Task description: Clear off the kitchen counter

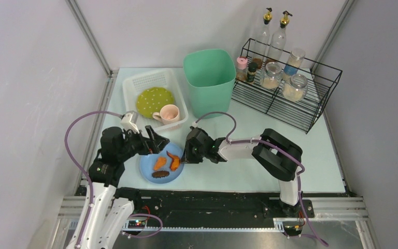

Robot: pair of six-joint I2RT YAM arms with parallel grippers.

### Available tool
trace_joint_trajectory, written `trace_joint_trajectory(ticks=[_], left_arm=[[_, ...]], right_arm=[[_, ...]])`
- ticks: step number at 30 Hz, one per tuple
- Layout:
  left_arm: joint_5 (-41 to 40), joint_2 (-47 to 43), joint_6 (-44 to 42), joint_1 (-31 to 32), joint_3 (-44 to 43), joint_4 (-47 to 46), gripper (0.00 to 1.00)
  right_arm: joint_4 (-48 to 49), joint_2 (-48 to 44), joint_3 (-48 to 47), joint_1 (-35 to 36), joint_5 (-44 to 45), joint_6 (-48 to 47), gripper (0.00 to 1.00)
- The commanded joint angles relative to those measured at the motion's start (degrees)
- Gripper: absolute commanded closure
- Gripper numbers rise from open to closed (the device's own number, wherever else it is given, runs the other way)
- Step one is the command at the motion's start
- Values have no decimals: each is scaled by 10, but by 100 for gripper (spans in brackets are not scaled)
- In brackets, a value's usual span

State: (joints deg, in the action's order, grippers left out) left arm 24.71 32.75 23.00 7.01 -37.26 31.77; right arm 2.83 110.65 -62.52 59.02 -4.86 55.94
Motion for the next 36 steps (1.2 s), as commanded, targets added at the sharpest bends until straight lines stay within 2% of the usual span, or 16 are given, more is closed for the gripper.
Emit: trace_joint_trajectory(ticks=[1,6,7,9,19,25,36], left_arm=[[11,3,1,3,4,-19,0],[11,6,1,4,4,-19,0],[11,6,1,3,4,-20,0],[11,8,1,3,4,-19,0],[9,12,2,3,5,-19,0],[3,21,2,4,5,-19,0],[8,18,1,4,5,-20,0]], right_arm=[[25,19,-15,1,2,5,76],[31,28,-15,1,-5,1,86],[31,28,-15,1,-6,0,94],[31,25,-15,2,-7,-6,100],[-22,-49,-15,-4,17,-102,100],[-130,-89,-15,-21,10,-160,100],[-235,-215,-11,-48,31,-255,100]])
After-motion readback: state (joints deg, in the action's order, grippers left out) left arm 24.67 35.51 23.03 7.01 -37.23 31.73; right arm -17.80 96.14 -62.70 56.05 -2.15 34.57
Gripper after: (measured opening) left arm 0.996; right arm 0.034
